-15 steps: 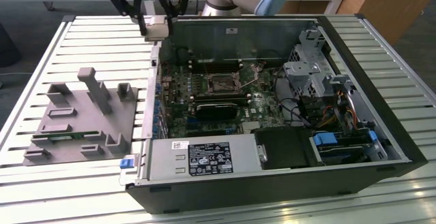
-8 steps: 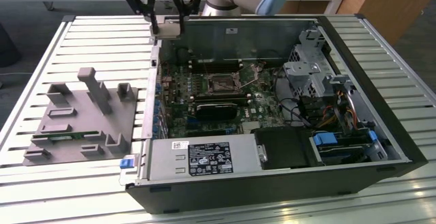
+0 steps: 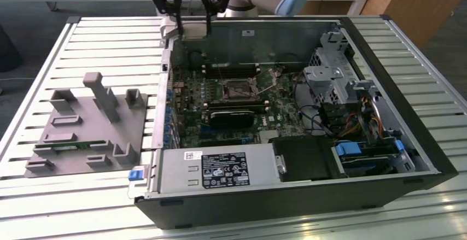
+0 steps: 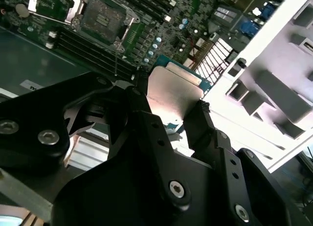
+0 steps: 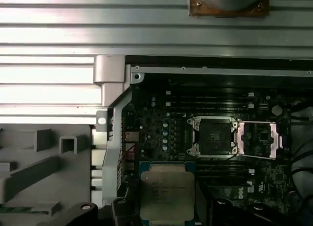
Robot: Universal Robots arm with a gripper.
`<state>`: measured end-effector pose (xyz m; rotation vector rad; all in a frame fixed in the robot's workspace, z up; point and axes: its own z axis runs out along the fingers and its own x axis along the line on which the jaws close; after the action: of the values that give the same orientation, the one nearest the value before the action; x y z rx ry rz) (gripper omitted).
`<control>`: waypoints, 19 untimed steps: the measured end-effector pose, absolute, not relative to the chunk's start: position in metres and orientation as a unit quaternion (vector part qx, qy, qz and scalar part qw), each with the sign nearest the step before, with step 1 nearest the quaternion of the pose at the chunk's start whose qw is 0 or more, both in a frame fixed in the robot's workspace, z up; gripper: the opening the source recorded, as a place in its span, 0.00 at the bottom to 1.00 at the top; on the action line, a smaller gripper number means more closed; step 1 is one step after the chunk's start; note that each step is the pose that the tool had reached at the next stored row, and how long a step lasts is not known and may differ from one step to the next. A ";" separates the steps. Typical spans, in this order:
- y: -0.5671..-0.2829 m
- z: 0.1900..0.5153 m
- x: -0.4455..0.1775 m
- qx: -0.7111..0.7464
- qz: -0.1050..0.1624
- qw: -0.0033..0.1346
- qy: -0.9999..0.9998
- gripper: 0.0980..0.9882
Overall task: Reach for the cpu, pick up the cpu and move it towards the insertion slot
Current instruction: 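Pick up the cpu and move it towards the insertion slot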
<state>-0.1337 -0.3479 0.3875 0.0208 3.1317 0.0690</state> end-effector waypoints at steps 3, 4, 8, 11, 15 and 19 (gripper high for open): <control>-0.346 0.387 -0.125 0.007 0.022 0.005 1.000 0.50; -0.346 0.387 -0.122 0.007 0.022 0.006 1.000 0.50; -0.343 0.387 -0.110 0.007 0.022 0.007 1.000 0.50; -0.341 0.387 -0.101 0.007 0.022 0.008 1.000 0.50; -0.339 0.387 -0.089 0.007 0.022 0.009 1.000 0.50; -0.338 0.387 -0.079 0.007 0.022 0.010 1.000 0.50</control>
<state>-0.0786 -0.3380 0.3865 0.0223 3.1202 0.0690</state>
